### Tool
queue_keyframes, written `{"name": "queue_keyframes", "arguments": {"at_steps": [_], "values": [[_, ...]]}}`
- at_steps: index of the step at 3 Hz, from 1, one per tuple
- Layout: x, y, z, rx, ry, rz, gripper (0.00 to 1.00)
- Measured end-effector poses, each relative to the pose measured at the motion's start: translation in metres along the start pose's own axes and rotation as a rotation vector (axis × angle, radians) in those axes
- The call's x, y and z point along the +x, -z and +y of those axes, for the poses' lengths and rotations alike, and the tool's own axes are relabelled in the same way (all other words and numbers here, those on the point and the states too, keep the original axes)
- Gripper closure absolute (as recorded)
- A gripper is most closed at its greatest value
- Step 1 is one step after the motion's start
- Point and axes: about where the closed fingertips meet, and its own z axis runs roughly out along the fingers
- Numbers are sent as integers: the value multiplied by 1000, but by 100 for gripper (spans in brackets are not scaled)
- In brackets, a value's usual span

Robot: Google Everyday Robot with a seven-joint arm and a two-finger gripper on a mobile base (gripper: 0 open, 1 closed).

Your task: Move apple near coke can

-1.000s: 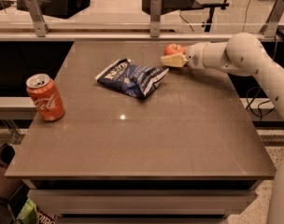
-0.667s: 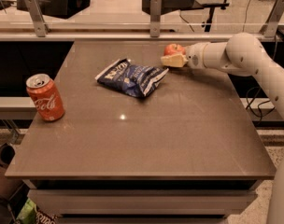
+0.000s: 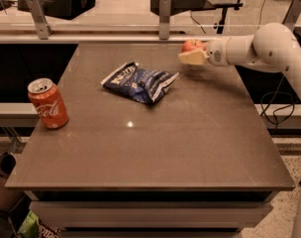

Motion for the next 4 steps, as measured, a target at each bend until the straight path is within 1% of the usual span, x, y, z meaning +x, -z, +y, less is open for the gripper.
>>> {"name": "queue_keyframes", "arguments": {"at_steps": [1, 2, 3, 4], "values": [[-9, 22, 1, 5, 7, -7, 100], [-15, 46, 14, 0, 22, 2, 100], [-22, 72, 36, 17, 46, 38, 100], [-29, 95, 67, 43, 78, 78, 100]]}}
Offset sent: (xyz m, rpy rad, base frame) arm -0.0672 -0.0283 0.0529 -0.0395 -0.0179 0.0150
